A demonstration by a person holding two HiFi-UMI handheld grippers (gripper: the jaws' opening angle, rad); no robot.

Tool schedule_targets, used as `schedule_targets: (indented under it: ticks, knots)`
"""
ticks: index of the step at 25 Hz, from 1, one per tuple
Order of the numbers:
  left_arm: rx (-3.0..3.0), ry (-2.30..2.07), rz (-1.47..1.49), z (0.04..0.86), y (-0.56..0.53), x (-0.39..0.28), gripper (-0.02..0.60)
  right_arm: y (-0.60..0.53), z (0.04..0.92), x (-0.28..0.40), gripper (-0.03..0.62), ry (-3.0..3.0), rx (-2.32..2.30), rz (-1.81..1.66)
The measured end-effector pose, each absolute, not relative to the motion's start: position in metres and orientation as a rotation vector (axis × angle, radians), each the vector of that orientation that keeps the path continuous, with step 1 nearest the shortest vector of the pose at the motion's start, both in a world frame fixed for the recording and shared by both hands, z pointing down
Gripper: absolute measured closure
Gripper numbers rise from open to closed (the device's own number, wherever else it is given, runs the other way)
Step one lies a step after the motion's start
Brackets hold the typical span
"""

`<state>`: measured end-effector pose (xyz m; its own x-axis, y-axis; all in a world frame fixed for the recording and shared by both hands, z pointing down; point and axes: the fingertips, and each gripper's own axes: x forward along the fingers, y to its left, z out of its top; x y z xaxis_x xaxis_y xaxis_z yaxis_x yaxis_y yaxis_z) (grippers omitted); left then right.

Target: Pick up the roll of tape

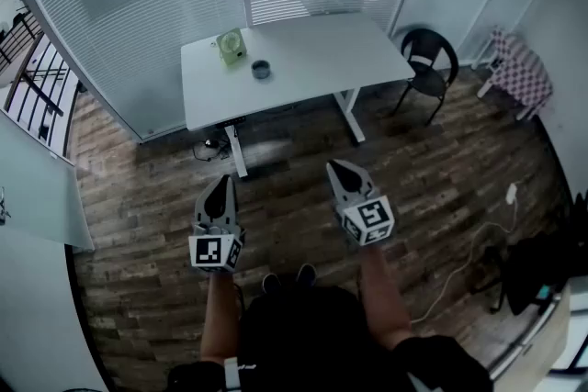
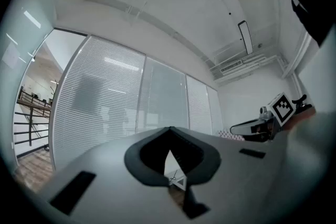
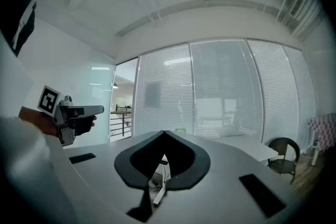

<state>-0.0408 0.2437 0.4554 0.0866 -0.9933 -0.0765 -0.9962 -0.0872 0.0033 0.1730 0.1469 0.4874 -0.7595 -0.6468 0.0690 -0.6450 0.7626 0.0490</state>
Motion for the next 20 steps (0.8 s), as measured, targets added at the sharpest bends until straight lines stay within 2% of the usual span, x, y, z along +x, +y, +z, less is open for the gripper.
schedule_targets:
  ticks: [20]
  knots:
    - [-2.245,2.119,0.054,0.467,0.211,-0.028,0.577,0.122,0.5,0.179,0.588,-2.896,0.979,-0.028]
